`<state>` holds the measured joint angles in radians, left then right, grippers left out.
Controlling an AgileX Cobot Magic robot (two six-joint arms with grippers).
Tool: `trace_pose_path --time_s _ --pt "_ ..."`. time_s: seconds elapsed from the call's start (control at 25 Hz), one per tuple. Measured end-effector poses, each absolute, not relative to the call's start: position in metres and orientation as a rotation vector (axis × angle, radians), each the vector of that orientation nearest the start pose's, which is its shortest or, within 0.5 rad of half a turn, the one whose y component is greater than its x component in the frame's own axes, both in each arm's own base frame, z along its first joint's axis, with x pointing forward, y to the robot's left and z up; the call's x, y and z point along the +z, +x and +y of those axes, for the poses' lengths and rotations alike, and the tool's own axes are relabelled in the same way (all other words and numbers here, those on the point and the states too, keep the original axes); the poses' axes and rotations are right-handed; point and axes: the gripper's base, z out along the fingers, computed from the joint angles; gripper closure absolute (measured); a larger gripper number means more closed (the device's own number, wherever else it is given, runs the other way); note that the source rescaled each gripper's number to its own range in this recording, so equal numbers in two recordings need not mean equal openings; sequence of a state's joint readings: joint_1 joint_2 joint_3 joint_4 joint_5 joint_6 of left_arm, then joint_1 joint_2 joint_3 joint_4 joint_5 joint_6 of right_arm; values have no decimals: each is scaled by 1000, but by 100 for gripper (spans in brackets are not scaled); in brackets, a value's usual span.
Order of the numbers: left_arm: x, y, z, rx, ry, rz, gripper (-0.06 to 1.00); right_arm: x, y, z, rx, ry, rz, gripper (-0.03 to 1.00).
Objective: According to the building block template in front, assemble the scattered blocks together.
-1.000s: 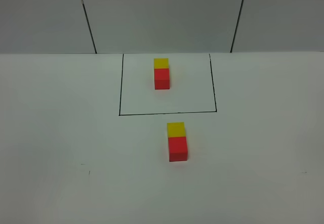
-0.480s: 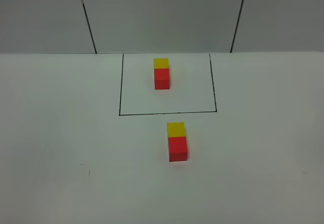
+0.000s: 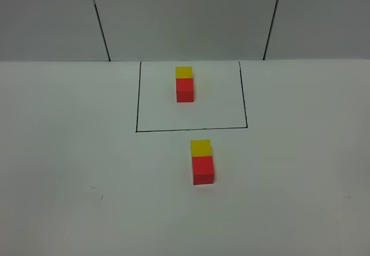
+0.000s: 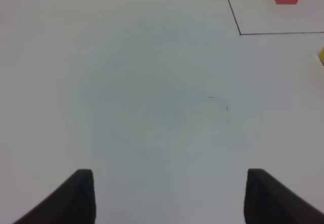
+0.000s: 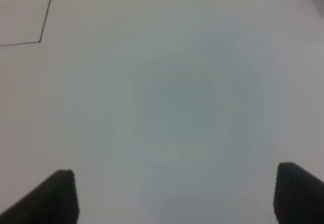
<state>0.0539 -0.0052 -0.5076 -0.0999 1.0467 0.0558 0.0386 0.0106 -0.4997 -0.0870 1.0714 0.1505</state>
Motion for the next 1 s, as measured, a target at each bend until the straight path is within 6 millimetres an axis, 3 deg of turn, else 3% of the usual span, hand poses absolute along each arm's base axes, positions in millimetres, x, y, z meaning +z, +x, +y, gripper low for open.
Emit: trace_pose_path --time_s 1.0 --pt "281 -6 -8 -49 6 2014 54 277 -4 -8 4 130 2058 35"
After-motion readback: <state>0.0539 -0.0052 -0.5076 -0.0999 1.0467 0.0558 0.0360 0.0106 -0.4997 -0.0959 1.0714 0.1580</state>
